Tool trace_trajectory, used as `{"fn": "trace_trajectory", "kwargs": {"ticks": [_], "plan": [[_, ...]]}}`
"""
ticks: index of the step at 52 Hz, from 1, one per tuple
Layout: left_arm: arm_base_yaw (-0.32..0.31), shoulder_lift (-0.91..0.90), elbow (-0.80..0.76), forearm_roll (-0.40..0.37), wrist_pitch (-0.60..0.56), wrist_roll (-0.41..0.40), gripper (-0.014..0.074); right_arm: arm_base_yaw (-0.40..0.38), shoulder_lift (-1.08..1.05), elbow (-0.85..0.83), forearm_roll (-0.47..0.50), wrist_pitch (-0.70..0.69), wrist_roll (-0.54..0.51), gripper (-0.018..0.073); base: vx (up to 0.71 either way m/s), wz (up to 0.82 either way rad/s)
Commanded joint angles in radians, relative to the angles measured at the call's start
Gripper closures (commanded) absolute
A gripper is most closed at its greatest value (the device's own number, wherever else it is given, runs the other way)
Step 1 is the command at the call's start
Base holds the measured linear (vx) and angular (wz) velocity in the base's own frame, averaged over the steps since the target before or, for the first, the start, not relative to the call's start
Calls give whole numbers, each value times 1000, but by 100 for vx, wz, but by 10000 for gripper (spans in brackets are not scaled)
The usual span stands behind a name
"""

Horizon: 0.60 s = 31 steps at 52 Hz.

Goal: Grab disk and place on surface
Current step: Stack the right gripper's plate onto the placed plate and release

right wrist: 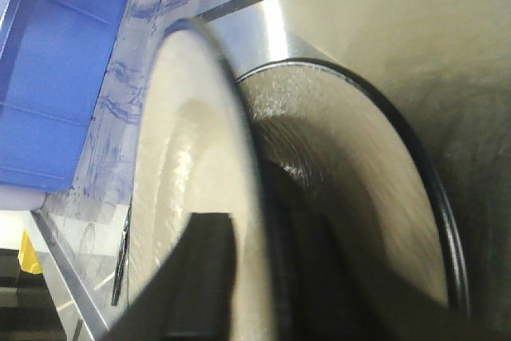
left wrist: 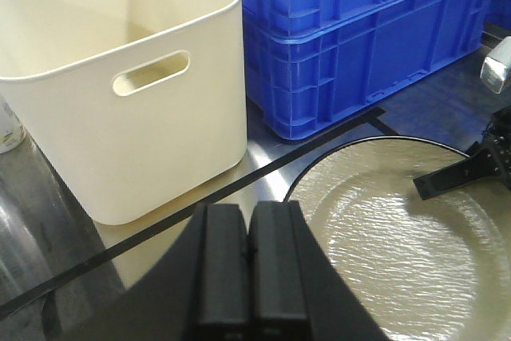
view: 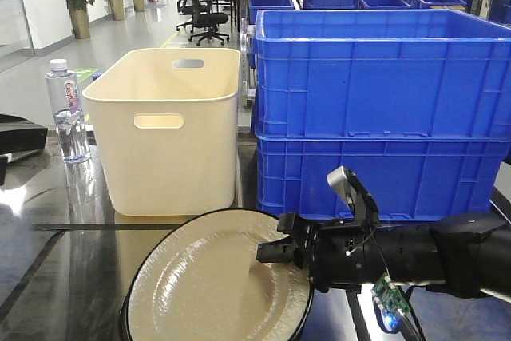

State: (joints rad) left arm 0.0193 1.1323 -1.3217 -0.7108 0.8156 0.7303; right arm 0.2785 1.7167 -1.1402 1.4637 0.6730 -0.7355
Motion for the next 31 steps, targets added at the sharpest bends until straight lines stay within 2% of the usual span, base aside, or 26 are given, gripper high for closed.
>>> {"fn": "trace_trajectory", "kwargs": {"ticks": [1,7,12,22,31], "plan": [[1,-23,-33,-39,-46,-11,602,-4,-53,-35,32,32,-32,120,0,0],[1,-23,-33,-39,-35,-11,602,-23,-55,-35,-17,32,-131,-12,0,0],[1,-23,-33,-38,-23,-11,602,-57,-64,-37,-48,11,-238,-56,0,0],[1,-23,-33,-30,-14,-12,602,-155,-117,-37,-75,-105,-360,-27,0,0],[1,-23,-33,-20,-4,-20,602,-264,-185,-37,-81,-187,-397,41,0,0]]}}
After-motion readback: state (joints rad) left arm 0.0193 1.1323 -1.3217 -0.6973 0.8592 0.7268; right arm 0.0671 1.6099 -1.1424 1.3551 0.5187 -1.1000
